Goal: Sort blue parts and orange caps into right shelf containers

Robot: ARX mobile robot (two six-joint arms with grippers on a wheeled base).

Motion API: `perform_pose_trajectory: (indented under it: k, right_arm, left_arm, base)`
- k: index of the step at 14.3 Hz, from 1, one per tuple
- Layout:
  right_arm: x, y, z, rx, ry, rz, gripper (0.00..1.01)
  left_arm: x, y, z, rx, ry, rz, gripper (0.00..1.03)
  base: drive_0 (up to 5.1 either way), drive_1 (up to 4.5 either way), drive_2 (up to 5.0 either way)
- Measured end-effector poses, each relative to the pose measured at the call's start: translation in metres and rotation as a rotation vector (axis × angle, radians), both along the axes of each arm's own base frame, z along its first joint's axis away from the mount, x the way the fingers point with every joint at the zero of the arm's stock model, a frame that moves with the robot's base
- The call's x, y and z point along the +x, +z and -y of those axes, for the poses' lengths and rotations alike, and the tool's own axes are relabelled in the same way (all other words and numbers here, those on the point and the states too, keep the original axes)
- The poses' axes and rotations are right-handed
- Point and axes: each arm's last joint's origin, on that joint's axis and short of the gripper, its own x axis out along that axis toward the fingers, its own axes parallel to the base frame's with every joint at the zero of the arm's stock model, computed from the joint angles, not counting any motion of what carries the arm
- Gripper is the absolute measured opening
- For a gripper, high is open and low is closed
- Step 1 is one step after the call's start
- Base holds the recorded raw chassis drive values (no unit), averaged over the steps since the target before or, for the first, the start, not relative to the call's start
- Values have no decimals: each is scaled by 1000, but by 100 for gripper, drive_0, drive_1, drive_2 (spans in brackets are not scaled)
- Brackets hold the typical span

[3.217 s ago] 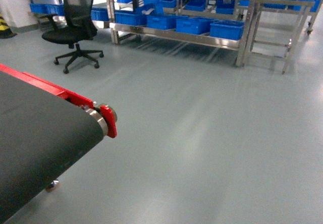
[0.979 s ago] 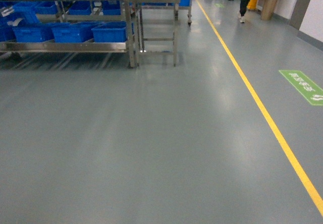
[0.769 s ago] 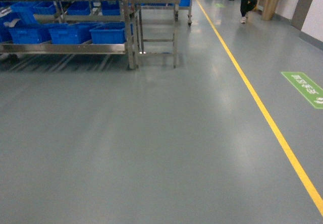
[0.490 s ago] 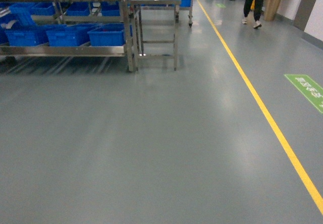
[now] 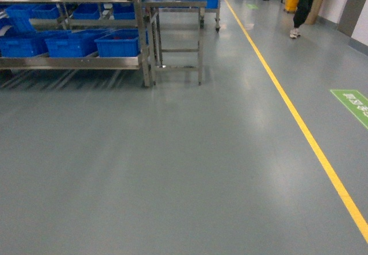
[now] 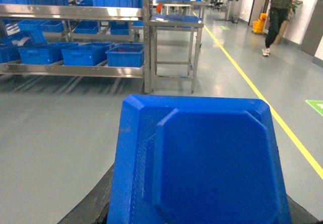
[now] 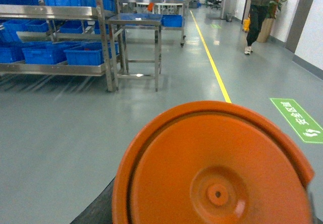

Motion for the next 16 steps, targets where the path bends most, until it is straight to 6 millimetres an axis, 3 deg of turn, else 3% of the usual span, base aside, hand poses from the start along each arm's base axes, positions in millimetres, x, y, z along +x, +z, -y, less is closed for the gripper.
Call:
perform_pose_trajectory:
  k: [16]
  right_arm:
    - [0,0,0,0,0,-2,45]
  left_arm:
    - [0,0,0,0,0,-1,44]
  base:
    - [6,425,-412]
